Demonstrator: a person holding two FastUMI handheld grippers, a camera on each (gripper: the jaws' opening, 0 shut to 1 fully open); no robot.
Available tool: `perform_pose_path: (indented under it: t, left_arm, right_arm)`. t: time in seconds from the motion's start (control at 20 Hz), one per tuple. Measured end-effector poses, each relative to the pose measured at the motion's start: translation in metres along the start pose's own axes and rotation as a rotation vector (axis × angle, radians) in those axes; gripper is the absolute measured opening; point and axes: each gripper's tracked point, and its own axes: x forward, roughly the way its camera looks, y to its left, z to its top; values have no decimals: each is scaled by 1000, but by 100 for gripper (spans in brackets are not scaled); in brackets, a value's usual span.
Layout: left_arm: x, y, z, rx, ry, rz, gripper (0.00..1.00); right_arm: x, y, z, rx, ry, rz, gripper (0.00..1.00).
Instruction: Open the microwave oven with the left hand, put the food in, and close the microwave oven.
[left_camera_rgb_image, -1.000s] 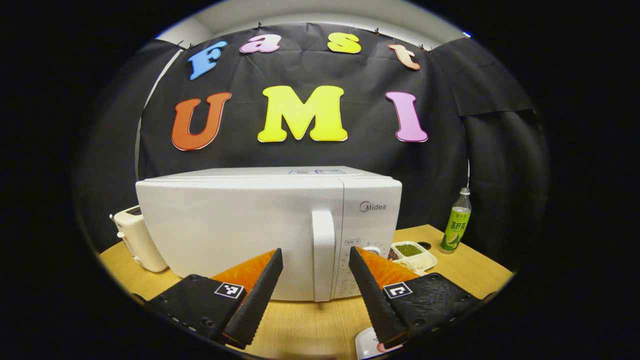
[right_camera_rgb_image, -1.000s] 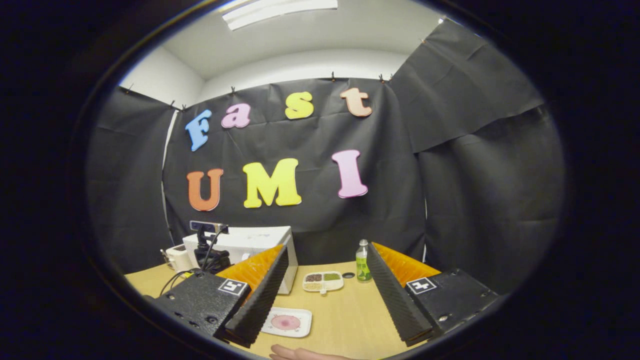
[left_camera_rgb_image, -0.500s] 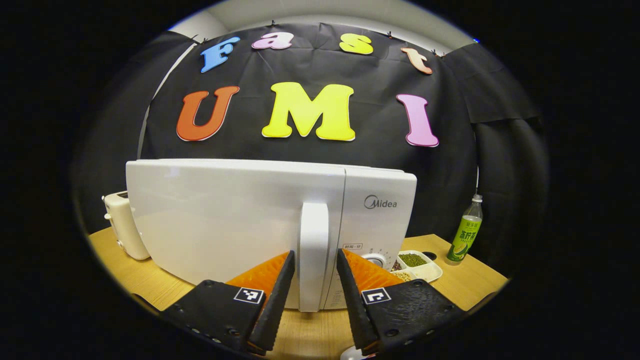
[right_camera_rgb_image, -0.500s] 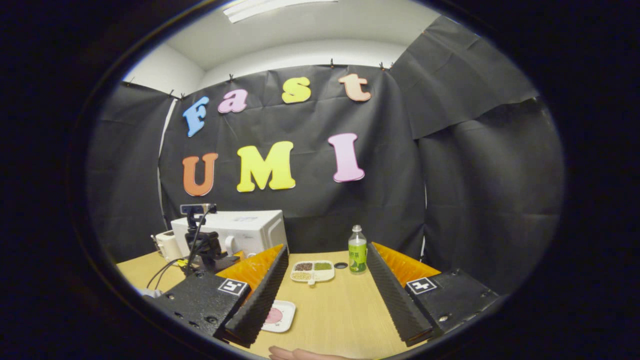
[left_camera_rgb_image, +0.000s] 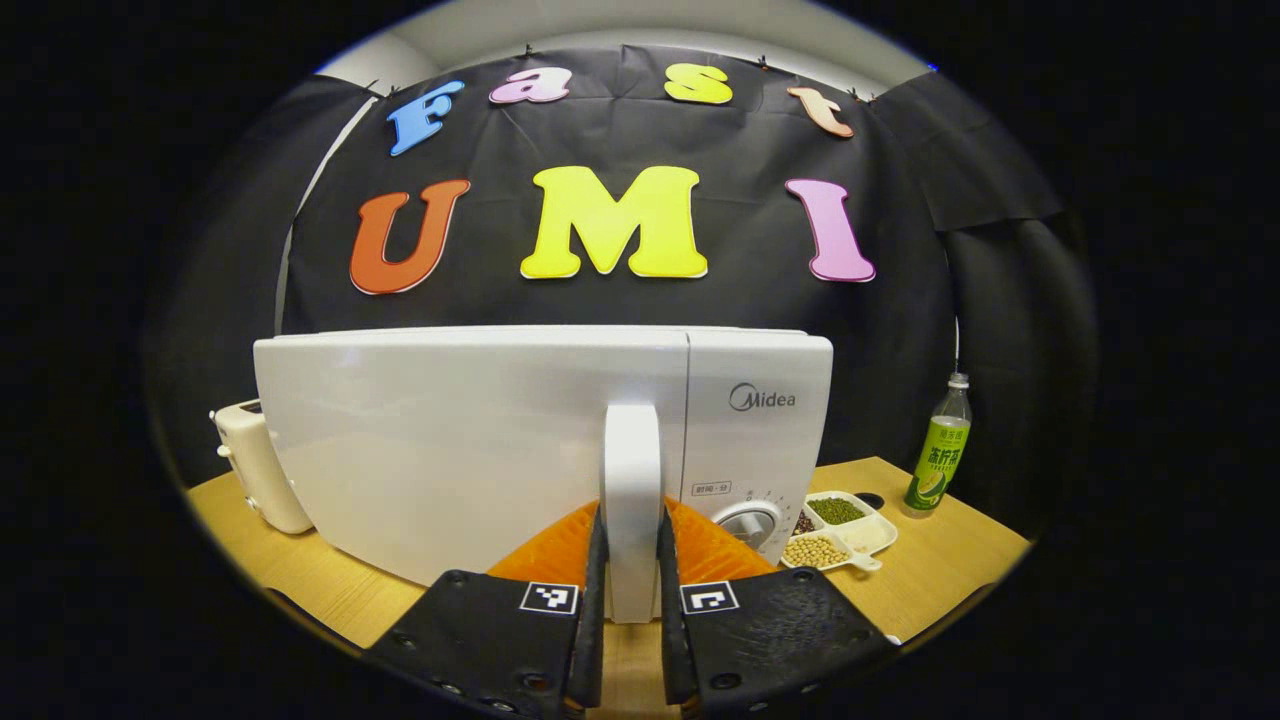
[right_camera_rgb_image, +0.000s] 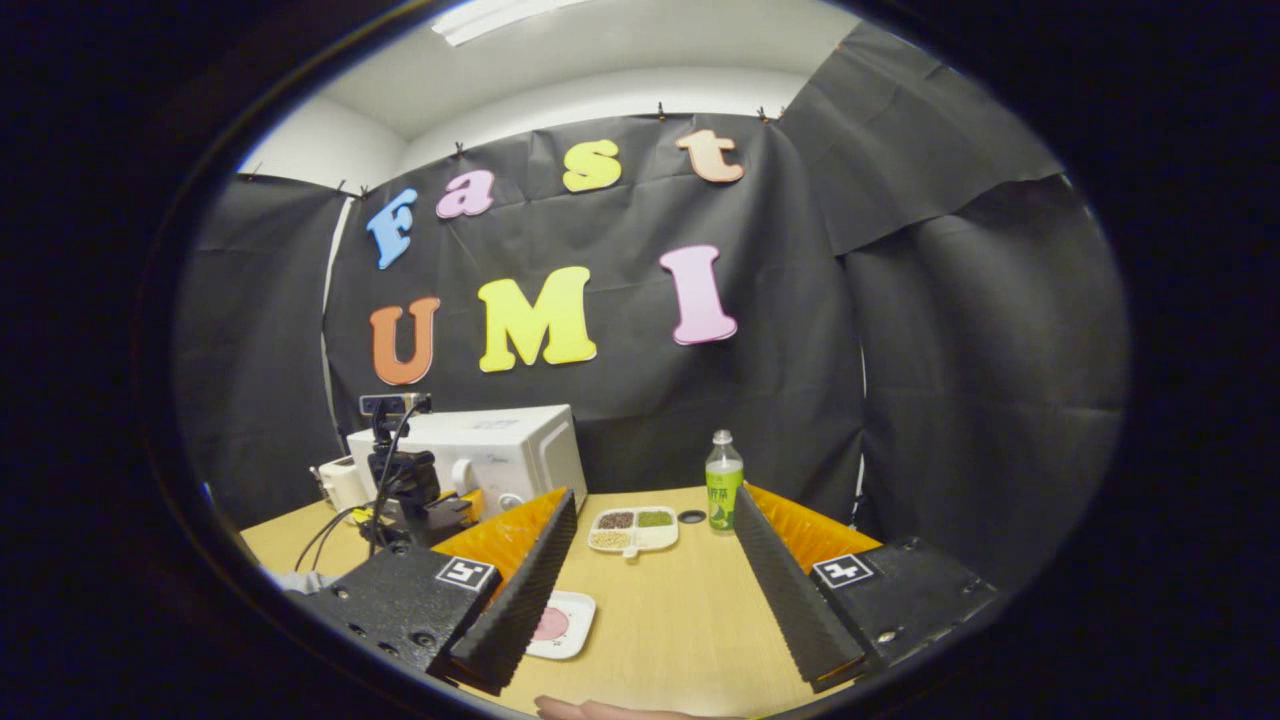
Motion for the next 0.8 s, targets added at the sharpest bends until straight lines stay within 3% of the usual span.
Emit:
perform_pose_path:
  t: [0.05, 0.1, 0.15, 0.25, 0.3, 0.4, 0.45, 0.5, 0.55, 0.6, 0.65, 0.8]
  left_arm:
    - [-2, -1, 2, 14, 6, -1, 10]
    - [-4, 3, 1, 42, 10, 5, 9]
    - [-2, 3, 2, 57, 1, 6, 9]
    - [-3, 1, 0, 39, 11, -8, 9]
    - [-4, 0, 0, 34, 17, -18, 9]
    - [-5, 1, 0, 27, 17, -30, 9]
    - [-5, -2, 1, 19, 18, -35, 9]
    - [-6, 0, 2, 11, 8, -36, 9]
    - [-2, -1, 3, 33, 6, -38, 9]
    - [-3, 1, 1, 34, 4, -35, 8]
    - [-1, 0, 3, 22, -3, -37, 9]
    - [0, 1, 2, 37, 2, -31, 8]
  right_arm:
    - [0, 0, -1, -9, -2, -4, 100]
    - [1, 1, -2, -15, 2, -6, 100]
    - [1, 3, -4, -18, 8, -3, 91]
    - [0, 6, -5, -16, 15, 4, 92]
    - [0, 5, -5, -16, 13, 5, 100]
    - [-1, 4, -3, -19, 7, 0, 100]
    - [-1, 3, -4, -20, 6, -3, 91]
    - [-1, 3, -4, -22, 6, -4, 91]
    - [-1, 3, -5, -21, 6, -3, 100]
    - [0, 3, -6, -19, 9, -3, 91]
    - [1, 2, -9, -16, 15, -4, 100]
    - [1, 3, -10, -5, 17, -3, 100]
